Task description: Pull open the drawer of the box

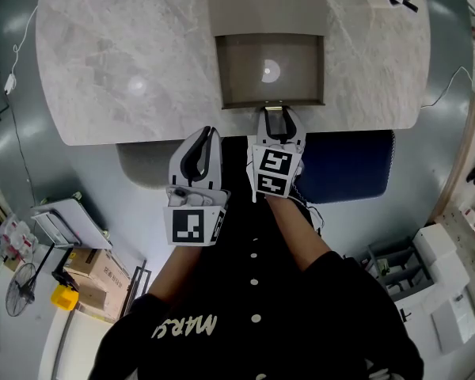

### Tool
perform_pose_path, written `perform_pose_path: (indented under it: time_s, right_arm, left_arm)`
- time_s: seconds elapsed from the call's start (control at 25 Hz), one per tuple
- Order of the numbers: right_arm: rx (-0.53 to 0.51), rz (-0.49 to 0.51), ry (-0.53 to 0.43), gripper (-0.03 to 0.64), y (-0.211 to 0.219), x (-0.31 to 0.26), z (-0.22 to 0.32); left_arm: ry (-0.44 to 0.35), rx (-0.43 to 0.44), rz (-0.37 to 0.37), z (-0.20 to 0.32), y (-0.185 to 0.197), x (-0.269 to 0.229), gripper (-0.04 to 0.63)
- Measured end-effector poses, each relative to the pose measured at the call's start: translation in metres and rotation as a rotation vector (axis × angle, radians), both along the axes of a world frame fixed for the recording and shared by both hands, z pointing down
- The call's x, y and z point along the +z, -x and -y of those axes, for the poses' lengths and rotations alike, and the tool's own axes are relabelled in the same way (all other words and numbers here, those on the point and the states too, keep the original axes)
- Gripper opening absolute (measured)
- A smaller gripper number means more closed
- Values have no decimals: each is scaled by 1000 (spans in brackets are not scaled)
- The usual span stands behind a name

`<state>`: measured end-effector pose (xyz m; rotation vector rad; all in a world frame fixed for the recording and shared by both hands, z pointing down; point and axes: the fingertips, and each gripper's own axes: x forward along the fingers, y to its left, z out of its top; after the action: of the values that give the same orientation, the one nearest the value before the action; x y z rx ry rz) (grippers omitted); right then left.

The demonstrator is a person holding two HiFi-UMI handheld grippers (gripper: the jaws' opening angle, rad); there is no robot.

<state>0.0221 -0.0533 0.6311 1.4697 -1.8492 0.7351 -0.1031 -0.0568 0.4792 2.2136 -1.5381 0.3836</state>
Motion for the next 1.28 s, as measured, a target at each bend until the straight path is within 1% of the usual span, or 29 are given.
perform_pose_path:
  time_s: [0.52, 0.6, 0.72, 0.76, 0.84, 0.96, 1.04, 1.08, 1.16, 1.28]
  right_arm:
    - [-11, -9, -2, 166, -2, 4, -5]
    - [-26, -6, 4, 186, -2, 3, -7]
    - [-50, 20, -7, 196, -5, -6, -10]
    - [-57, 35, -24, 195, -7, -12, -10]
    - [-86, 55, -88, 184, -10, -30, -5]
    - [-145, 60, -204, 116, -11, -66, 11]
    - [-160, 79, -271, 42, -14, -94, 25]
    - [-162, 88, -304, 17, -16, -109, 33]
    - [-160, 107, -362, 0, -22, -138, 47]
    - [-160, 140, -429, -3, -31, -179, 62]
  left_arm:
    - [-8, 4, -1, 0, -1, -2, 31]
    - [-11, 2, -1, 0, -1, -3, 31]
    - [-26, 0, -2, 3, -2, -9, 31]
    - [-31, 0, -2, 5, -1, -11, 31]
    - [-40, -1, 3, 7, -1, -15, 31]
    - [-51, -5, 21, 9, -1, -24, 31]
    - [-62, -4, 26, 13, -2, -32, 31]
    - [-69, -1, 25, 15, -3, -37, 31]
    - [-89, 5, 21, 20, -5, -51, 31]
    - [-133, 11, 21, 27, -5, -73, 31]
